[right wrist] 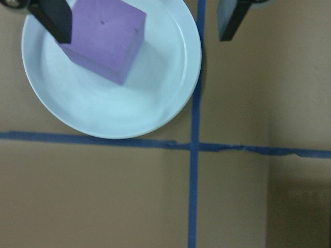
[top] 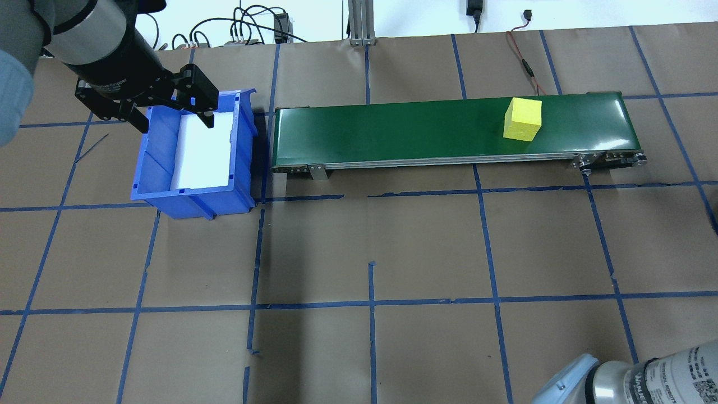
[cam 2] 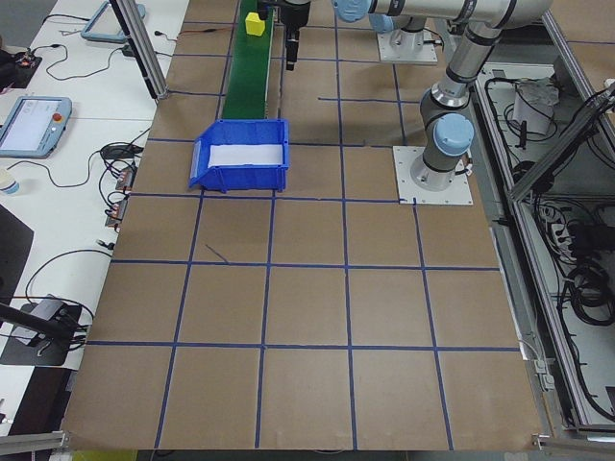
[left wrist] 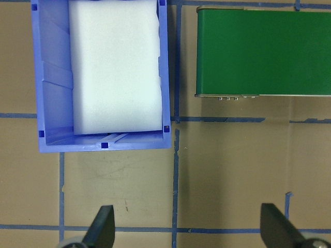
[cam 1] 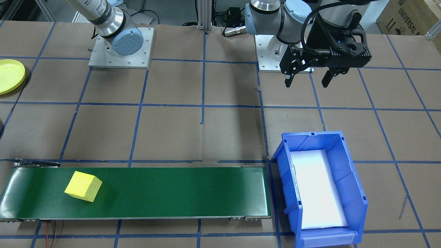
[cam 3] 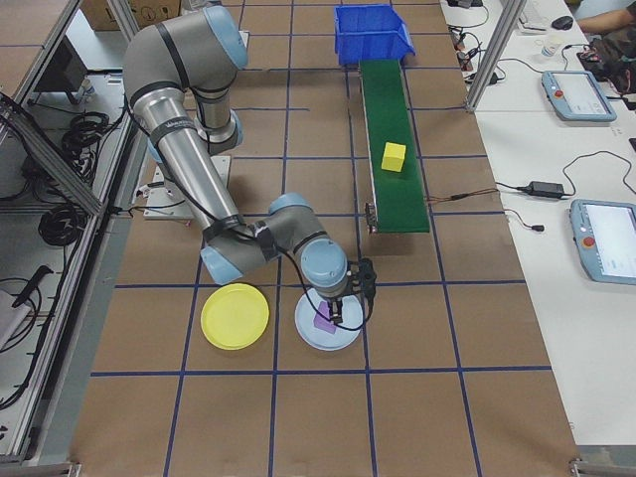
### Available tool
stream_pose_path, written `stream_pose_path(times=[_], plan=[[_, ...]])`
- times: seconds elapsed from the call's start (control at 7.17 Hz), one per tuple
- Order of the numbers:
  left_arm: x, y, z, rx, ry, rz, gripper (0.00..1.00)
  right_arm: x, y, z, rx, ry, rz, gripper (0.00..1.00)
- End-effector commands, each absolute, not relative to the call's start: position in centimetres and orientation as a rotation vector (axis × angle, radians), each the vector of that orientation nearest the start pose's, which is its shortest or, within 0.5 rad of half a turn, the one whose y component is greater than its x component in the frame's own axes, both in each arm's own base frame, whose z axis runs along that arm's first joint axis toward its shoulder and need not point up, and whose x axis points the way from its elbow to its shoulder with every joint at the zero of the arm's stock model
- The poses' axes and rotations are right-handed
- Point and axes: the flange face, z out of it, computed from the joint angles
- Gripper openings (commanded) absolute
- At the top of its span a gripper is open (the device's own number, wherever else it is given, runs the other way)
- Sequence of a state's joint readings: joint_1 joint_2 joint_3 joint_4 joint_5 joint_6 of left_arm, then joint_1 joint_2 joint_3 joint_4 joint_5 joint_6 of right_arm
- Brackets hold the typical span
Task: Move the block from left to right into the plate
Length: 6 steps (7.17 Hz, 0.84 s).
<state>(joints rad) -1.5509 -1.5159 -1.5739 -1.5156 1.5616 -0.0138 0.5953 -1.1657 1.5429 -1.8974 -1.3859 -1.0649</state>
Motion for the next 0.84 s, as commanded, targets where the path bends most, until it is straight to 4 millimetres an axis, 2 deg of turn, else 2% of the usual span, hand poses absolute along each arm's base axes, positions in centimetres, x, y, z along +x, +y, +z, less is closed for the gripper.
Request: stream_pose_path(times=[0.0,0.14,0.28,0.42,0.56,0.7], plan=[[-12.5,-48.1,51.8,-0.052,3.146,-0.167,1.00,-31.5,-55.5,32.4,-0.243,2.957,-0.142,1.00],[-12.5,-48.1,51.9,-0.052,3.145,-0.169,1.00,-25.7,-58.7,32.8,-0.133,2.952,-0.120,0.97],[-12.5,-48.1,51.8,-0.052,3.146,-0.167,1.00,-22.0,-60.0,30.8,0.022,2.916,-0.052,0.97],[-12.5,-48.1,51.9,-0.052,3.145,-0.169,1.00,-18.6,-61.8,29.5,0.172,2.810,-0.072,0.98],[-12.5,-48.1,51.9,-0.052,3.145,-0.169,1.00,-14.2,-63.1,30.0,0.294,2.797,-0.038,0.98],[-12.5,-48.1,51.9,-0.052,3.145,-0.169,1.00,-12.4,-63.8,30.0,0.383,2.789,-0.034,0.98]])
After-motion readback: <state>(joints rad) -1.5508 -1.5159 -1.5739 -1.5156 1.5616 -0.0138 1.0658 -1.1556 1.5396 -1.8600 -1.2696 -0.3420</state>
